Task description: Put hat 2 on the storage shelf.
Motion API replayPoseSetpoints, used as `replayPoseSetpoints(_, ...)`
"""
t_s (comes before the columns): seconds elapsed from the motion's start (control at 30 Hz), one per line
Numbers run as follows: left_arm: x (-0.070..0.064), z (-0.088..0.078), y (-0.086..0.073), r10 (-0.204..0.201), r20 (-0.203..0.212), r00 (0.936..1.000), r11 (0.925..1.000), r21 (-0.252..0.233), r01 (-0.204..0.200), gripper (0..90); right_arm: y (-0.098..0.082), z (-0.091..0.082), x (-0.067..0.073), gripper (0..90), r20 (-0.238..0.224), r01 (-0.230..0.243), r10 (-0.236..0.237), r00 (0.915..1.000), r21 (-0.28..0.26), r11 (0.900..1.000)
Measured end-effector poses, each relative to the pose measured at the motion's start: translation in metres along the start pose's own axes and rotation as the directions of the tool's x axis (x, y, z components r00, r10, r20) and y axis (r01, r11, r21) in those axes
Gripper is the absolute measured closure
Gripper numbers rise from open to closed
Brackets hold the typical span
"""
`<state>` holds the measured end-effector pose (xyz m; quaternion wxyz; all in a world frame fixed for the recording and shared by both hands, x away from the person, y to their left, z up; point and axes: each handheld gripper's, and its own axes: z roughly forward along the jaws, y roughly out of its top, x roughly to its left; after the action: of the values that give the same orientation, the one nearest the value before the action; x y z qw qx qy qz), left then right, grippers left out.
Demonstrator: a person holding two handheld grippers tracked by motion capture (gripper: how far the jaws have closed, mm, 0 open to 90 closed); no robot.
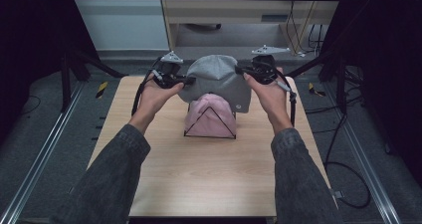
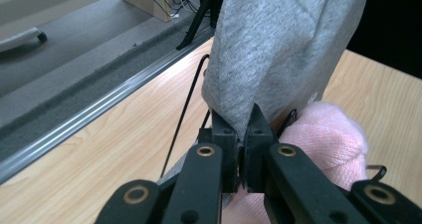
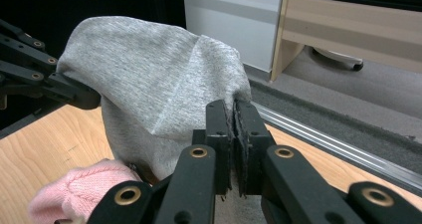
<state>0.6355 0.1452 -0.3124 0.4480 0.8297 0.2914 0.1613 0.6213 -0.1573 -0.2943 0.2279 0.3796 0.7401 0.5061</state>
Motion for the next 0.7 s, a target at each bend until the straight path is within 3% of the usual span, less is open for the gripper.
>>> replayPoseSetpoints(0.17, -0.002, 0.0, -0.005, 0.019, -0.008, 0.9998, 0.9996, 0.02, -0.018, 86.8, -0.005, 0.001, 0.001, 86.2, 0.001, -0.003, 0.003, 1.0, 0.009, 1.0)
replayPoseSetpoints(0.7, -0.003, 0.0, -0.021, -0.003, -0.007, 1.0, 0.9997, 0.026, 0.003, 86.8, -0.019, 0.006, 0.009, 86.2, -0.001, 0.005, -0.005, 1.0, 0.057, 0.998)
